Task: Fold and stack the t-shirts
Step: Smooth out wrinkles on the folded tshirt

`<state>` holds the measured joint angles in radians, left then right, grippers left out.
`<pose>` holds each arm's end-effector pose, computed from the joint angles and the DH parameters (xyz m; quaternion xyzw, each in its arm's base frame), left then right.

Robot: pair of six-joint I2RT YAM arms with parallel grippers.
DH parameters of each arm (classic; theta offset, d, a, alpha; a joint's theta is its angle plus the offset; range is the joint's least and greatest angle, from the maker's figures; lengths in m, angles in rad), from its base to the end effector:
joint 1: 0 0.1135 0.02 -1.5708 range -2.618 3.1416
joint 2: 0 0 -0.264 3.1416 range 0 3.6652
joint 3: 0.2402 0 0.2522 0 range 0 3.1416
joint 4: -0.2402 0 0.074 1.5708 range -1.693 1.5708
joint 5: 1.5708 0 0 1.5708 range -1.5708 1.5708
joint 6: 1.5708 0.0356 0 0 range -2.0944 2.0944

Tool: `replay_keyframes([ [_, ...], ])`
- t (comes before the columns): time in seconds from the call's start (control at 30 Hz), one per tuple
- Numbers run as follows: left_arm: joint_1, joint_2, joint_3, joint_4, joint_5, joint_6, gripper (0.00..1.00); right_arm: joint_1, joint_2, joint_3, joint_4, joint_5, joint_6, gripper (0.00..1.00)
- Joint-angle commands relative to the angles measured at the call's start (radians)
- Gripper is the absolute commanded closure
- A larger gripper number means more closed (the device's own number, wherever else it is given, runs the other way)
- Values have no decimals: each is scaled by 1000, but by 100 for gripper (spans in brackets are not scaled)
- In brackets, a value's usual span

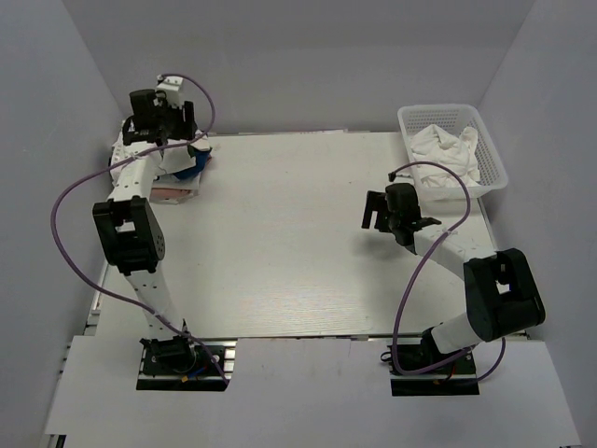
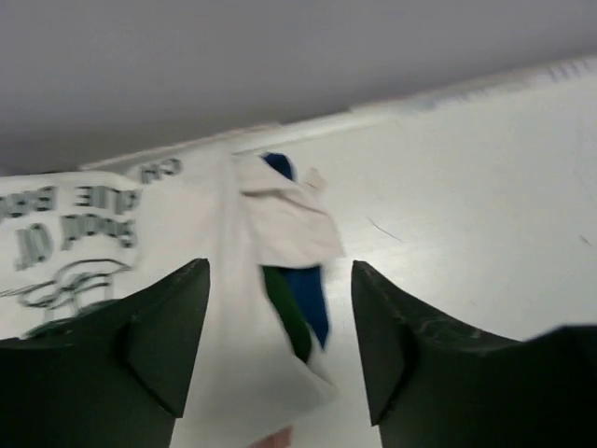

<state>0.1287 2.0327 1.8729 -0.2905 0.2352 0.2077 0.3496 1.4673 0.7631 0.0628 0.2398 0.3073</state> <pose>0.4839 0.0543 0.3228 0.0955 0.8382 -0.0096 0.5369 0.2897 0.0966 0.1983 0.0348 0.8885 0.0423 0.4556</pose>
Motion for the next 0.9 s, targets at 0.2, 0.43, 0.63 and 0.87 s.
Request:
replay_keyframes([
  [0.2, -3, -2, -181, -50, 86, -87, 54, 3, -41, -7, -11, -27, 10, 10],
  [0.43, -12, 27, -182, -189, 136, -74, 67, 3, -27, -5, -14, -42, 13, 10],
  [0.63, -40, 18, -3, -276, 150, -121, 63, 0, -48, -13, -6, -25, 9, 10],
  [0.87, -89, 99, 295, -291, -31, -229, 0, 2, -42, -10, -3, -30, 4, 10],
])
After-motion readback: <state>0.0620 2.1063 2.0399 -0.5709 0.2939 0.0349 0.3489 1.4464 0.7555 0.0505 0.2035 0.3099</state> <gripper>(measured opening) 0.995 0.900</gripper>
